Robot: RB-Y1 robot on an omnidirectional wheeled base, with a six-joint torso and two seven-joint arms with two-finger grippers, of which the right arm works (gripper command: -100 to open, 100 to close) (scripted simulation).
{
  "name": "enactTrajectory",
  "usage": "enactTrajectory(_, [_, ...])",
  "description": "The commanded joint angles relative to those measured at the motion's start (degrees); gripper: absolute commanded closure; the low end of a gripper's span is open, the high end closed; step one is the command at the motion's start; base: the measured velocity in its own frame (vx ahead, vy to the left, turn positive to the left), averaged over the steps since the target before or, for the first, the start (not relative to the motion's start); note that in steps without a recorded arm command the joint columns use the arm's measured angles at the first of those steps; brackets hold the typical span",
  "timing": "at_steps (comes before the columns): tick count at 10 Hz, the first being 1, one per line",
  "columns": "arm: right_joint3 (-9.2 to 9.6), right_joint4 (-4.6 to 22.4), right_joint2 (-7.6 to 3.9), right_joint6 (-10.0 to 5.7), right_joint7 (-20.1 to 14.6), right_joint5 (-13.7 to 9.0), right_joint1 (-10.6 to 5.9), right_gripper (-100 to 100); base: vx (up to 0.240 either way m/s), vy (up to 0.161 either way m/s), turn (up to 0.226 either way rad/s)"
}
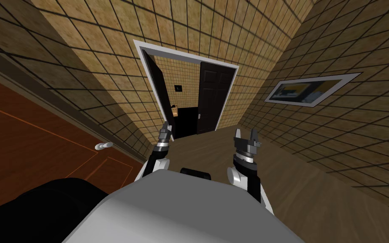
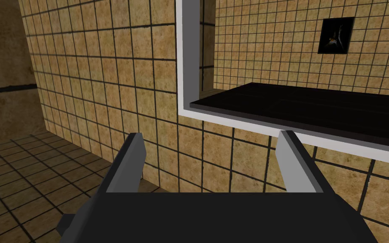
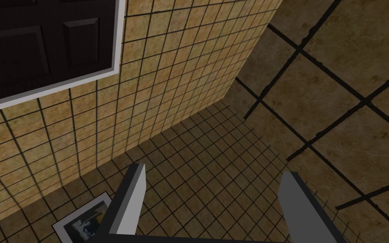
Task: Push the door open
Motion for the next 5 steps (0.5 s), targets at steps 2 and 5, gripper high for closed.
enactTrajectory(2, [0.10,2.92,-0.98,-0.30,0.27,0.20,-1.09,-100,0.119,-0.011,0.045])
enactTrajectory(5, [0.23,6.52,-1.95,-0.67,0.61,0.44,-2.43,-100,0.143,0.000,0.045])
